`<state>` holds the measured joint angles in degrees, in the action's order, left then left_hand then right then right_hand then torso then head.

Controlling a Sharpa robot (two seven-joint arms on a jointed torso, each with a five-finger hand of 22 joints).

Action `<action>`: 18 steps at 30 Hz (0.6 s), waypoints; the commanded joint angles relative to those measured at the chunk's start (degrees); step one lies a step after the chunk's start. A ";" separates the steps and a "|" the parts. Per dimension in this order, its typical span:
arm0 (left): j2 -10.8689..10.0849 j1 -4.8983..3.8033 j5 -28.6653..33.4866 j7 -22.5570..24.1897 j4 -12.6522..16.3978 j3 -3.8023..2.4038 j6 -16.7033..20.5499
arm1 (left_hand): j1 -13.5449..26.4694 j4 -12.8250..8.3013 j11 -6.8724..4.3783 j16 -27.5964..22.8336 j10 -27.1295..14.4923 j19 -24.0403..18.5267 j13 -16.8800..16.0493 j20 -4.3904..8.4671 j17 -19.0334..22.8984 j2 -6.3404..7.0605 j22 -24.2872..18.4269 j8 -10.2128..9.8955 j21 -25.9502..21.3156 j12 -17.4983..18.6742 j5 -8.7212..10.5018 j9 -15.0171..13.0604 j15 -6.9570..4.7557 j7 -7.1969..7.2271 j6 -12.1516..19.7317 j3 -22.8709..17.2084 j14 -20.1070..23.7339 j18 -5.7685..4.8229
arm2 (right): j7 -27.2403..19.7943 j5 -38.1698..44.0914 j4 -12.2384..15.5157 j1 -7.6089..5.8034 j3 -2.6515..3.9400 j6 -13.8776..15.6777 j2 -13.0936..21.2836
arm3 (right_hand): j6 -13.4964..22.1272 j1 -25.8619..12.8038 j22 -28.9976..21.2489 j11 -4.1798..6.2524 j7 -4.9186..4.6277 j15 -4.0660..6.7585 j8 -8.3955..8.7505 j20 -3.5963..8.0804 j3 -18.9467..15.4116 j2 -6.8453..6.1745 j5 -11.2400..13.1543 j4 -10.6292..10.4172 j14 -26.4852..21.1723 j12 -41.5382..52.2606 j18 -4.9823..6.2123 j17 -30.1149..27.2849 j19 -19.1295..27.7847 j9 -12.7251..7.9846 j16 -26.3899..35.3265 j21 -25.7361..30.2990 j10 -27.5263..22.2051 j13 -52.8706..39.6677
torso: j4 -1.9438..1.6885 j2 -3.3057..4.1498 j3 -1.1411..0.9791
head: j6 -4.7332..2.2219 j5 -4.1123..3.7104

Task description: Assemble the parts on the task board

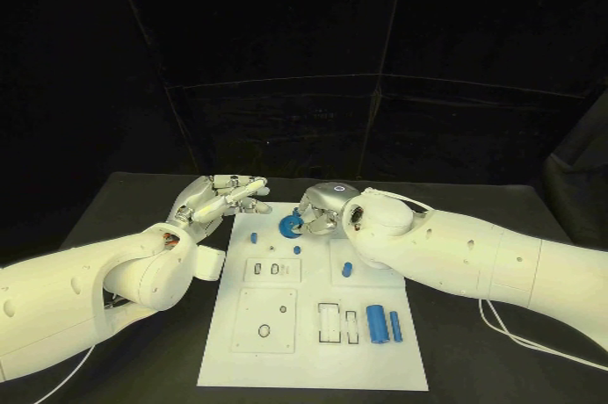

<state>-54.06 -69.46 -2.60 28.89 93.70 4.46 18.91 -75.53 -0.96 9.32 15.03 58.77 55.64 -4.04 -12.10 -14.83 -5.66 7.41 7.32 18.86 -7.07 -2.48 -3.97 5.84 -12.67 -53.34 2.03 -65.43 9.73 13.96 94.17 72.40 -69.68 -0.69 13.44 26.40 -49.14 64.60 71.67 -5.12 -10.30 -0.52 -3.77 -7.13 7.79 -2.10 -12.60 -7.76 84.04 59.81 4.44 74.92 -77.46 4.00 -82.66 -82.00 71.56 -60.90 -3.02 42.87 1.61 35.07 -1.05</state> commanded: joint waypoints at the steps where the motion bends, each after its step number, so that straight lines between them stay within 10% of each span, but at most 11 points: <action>1: -0.03 -0.10 0.11 0.13 -0.05 -0.04 -0.32 | -0.12 -0.31 -0.01 -0.29 0.23 0.53 0.07 -0.03 -0.10 -0.54 -0.05 -0.21 -0.25 0.19 -0.29 0.05 0.03 0.01 -0.30 0.02 -0.34 0.73 | -9.16 -6.18 0.77 -0.07 0.02 7.87 1.58 | -0.64 1.62 -0.42 0.13 0.19 -0.14 -0.20 0.04 0.16 0.13 -0.35 0.96 2.96 0.89 -0.39 1.35 0.57 0.06 0.29 0.33 0.57 -0.74 | 0.20 -0.04 -0.06 | -0.02 0.14; 8: -0.07 -0.10 0.11 0.15 -0.32 -0.04 -0.41 | -0.12 -0.33 0.00 -0.31 0.22 0.54 0.08 -0.03 -0.12 -0.56 -0.06 -0.25 -0.27 0.23 -0.29 0.06 0.04 0.00 -0.28 0.01 -0.34 0.73 | -20.72 -21.41 4.51 -0.05 0.01 7.52 9.58 | -1.80 5.52 -1.95 0.53 0.59 0.23 -0.53 0.38 0.35 -0.22 0.16 3.46 2.64 0.16 -0.08 0.13 1.69 0.14 1.20 1.21 -0.28 -0.17 | 0.16 -0.09 -0.08 | 0.09 -0.08; 18: 0.43 -0.08 0.11 0.30 -0.90 -0.03 -0.64 | -0.19 -0.43 -0.02 -0.37 0.29 0.55 0.07 -0.04 -0.18 -0.64 -0.09 -0.27 -0.31 0.27 -0.29 0.05 0.05 0.05 -0.33 -0.05 -0.32 0.72 | -24.80 -32.54 5.59 -0.07 -0.02 5.00 22.14 | -1.84 9.50 -1.81 0.71 0.72 0.41 -0.42 0.60 -0.22 -2.01 1.39 6.74 2.87 -0.49 -0.14 0.88 1.53 0.05 0.94 1.31 -0.67 0.39 | 0.76 -0.05 -0.21 | -0.71 -1.40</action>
<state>-53.74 -69.46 -2.58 28.87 92.82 4.48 18.87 -75.75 -0.98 9.32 15.00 58.77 55.64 -4.05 -12.10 -14.96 -5.88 7.37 7.32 18.86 -7.07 -2.49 -3.98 5.84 -12.67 -53.34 2.01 -65.43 9.72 -7.12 67.98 78.06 -69.64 -0.72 18.84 48.16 -50.62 73.65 69.78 -4.50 -9.55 -0.51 -4.14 -6.64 7.62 -4.07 -11.54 -1.30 84.04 59.55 4.44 74.91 -75.95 4.11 -81.67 -80.87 71.12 -60.47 -2.54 42.80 1.53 34.49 -2.24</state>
